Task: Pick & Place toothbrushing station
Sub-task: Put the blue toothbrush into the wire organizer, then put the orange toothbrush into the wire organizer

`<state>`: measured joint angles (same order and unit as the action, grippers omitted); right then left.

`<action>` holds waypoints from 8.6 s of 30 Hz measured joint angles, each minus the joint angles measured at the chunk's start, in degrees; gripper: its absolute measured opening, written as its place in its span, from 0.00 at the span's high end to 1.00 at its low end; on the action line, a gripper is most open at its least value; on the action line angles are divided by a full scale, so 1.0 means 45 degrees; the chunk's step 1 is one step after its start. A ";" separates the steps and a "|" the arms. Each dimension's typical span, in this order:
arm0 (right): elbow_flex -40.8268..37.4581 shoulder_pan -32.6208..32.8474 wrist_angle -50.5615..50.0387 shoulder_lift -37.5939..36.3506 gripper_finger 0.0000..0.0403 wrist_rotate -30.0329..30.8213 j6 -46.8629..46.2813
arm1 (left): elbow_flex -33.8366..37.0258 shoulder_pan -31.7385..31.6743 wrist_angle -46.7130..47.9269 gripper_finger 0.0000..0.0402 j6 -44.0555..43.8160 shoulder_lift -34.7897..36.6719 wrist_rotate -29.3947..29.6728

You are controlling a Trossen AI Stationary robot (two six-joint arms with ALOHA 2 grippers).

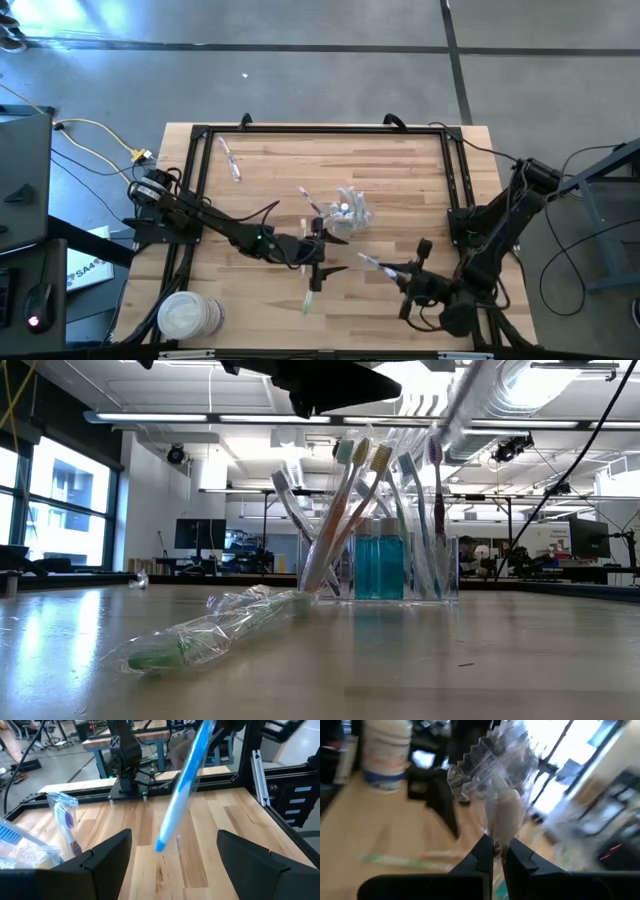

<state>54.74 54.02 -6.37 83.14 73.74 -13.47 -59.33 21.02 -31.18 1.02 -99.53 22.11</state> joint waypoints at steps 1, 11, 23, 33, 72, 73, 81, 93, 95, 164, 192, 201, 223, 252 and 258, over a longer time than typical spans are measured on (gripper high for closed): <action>0.0000 -0.0073 -0.0988 -0.0157 0.97 -0.0299 -0.1126 | 0.0000 0.0000 0.0052 0.28 0.0000 0.0005 0.0000; 0.0000 -0.1371 -0.7134 -0.1045 0.97 -0.1759 -0.7724 | 0.0000 0.0000 0.0933 0.27 -0.0335 0.0094 0.0341; 0.0000 -0.3873 -0.7148 -0.1095 0.97 -0.2448 -0.6302 | -0.0005 0.0000 0.2269 0.27 -0.1307 0.0667 0.0621; 0.0000 -0.5011 -0.6232 -0.1143 0.97 -0.3301 -0.4740 | -0.0005 0.0000 0.2858 0.27 -0.1628 0.0670 0.0655; -0.0208 -0.8646 -0.6087 -0.1090 0.97 -0.8116 -0.4979 | -0.0005 0.0000 0.3254 0.27 -0.1676 0.0656 0.0651; -0.0359 -0.8729 -0.5899 -0.1090 0.97 -0.8239 -0.4978 | -0.0005 0.0005 0.3267 0.27 -0.1685 0.0656 0.0651; -0.1403 -0.9210 -0.4344 -0.1113 0.97 -0.8867 -0.4715 | -0.0005 0.0005 0.3293 0.27 -0.1715 0.0656 0.0651; -0.1517 -0.9177 -0.4214 -0.1086 0.90 -0.9238 -0.4615 | -0.0005 0.0002 0.3353 0.27 -0.1685 0.0656 0.0651; -0.1549 -0.9171 -0.4329 -0.1051 0.86 -0.9254 -0.4615 | -0.0005 0.0000 0.3389 0.27 -0.1676 0.0656 0.0651; -0.1491 -0.4664 -0.5294 -0.3383 0.57 -0.9618 -0.7063 | -0.0092 -0.2169 1.3177 0.30 -1.4610 -0.1137 -0.3011; -0.1786 -0.3977 -0.5286 -0.3383 0.57 -0.8891 -0.7165 | 0.0083 -0.0419 1.5692 0.98 -1.4884 0.0154 -0.2349; -0.2001 -0.3979 -0.5163 -0.3383 0.57 -0.8557 -0.7393 | -0.0302 0.1193 1.5983 0.98 -1.5236 0.1857 0.0906; -0.1996 -0.3979 -0.5099 -0.3383 0.57 -0.7916 -0.7108 | 0.0776 0.3497 1.2594 0.98 -1.3254 0.2501 1.3740; -0.1991 -0.3658 -0.5061 -0.3383 0.57 -0.7694 -0.7053 | 0.1292 -0.1526 0.0983 0.98 0.0625 0.2516 0.1335; -0.1991 -0.3668 -0.5085 -0.3383 0.57 -0.7547 -0.7010 | 0.3197 -0.2046 -0.1599 0.98 0.0664 0.2898 0.0342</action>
<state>45.78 37.52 -29.26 67.92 39.77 -45.02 -44.95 11.81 -38.37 4.01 -86.49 23.65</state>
